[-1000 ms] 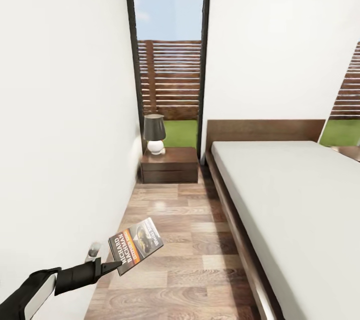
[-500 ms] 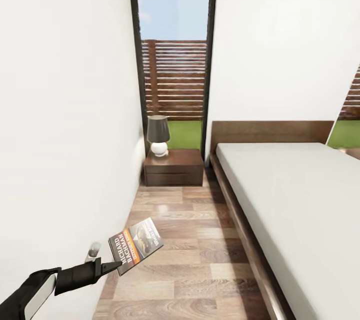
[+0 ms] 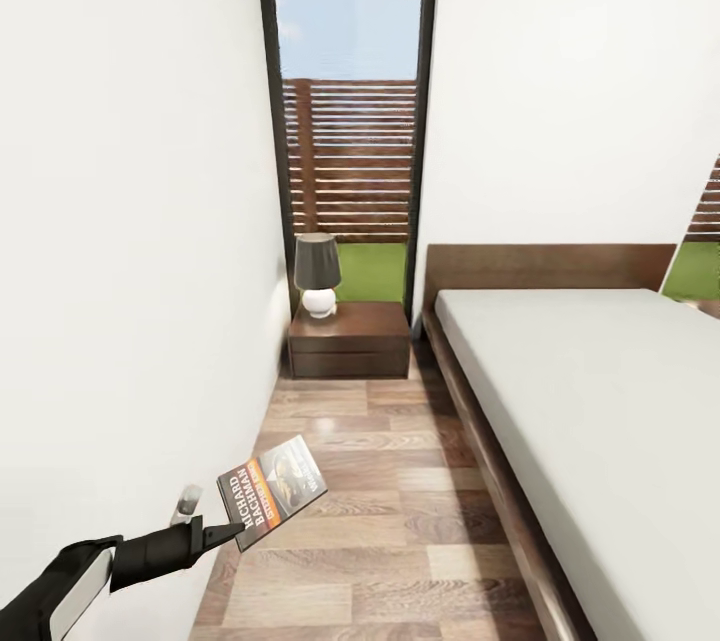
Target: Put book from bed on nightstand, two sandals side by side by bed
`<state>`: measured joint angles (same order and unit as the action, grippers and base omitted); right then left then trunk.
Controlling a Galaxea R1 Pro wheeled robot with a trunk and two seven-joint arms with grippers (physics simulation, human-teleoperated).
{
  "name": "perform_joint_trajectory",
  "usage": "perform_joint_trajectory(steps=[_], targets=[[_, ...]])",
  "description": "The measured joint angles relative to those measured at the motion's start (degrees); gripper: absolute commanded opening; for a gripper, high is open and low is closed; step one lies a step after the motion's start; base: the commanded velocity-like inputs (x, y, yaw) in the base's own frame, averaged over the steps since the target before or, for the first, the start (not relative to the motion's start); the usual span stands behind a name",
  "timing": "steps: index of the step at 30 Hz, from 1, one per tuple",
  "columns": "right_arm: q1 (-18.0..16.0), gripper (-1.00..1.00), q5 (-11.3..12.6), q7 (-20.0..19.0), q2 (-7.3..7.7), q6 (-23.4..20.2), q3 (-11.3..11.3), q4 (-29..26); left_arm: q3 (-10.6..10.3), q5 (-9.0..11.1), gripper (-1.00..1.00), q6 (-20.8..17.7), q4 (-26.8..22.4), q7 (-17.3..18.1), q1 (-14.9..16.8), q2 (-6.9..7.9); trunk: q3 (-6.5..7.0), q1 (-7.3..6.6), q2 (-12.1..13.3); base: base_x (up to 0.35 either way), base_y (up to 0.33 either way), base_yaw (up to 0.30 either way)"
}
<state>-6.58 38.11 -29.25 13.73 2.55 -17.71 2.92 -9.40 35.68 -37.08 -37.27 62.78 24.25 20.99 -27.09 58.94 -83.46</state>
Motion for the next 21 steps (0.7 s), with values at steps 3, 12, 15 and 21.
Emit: perform_joint_trajectory(steps=[3,12,15,21], targets=[[0.00,1.00,0.00,0.00,-0.02,0.00,0.00,-0.01,-0.01,-0.01,-1.00,0.01,0.01,0.00,0.00,-0.06,0.00,0.00,0.00,0.162,0.003,-0.117],[0.00,1.00,0.00,0.00,-0.04,0.00,-0.01,0.00,0.00,0.00,-1.00,0.00,0.00,0.03,0.00,-0.13,0.00,0.00,0.00,0.154,0.001,-0.091],[0.00,1.00,0.00,0.00,-0.02,0.00,0.00,0.00,0.00,0.00,-1.00,0.00,0.00,0.06,-0.02,-0.14,0.00,0.00,0.00,0.142,0.000,-0.021],[0.00,1.00,0.00,0.00,-0.01,0.00,0.00,0.00,0.00,-0.01,-1.00,0.01,0.00,0.01,-0.03,-0.14,0.00,0.00,0.00,0.138,0.000,-0.008]])
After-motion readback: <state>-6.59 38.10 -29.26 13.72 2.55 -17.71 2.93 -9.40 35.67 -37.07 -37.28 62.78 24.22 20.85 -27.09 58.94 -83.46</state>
